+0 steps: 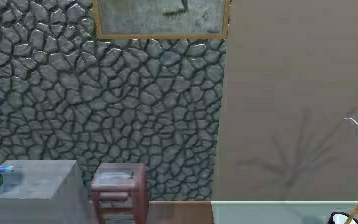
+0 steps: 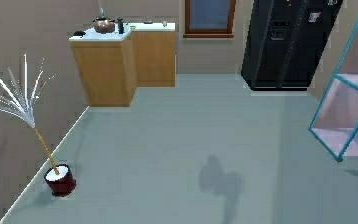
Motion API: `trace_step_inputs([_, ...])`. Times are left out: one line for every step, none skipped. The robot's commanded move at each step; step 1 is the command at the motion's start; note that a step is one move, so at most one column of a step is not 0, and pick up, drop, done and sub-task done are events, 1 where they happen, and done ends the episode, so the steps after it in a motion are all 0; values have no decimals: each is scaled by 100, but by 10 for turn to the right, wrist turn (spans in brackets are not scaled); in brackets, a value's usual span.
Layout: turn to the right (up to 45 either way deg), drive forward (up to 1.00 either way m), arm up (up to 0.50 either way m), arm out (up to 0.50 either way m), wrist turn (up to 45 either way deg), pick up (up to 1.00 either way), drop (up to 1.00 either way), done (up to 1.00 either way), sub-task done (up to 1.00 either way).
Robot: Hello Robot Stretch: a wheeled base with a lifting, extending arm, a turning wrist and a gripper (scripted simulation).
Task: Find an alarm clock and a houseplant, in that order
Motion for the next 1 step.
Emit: trace_step_inputs([0, 5, 0, 0, 0, 0, 0, 0, 0])
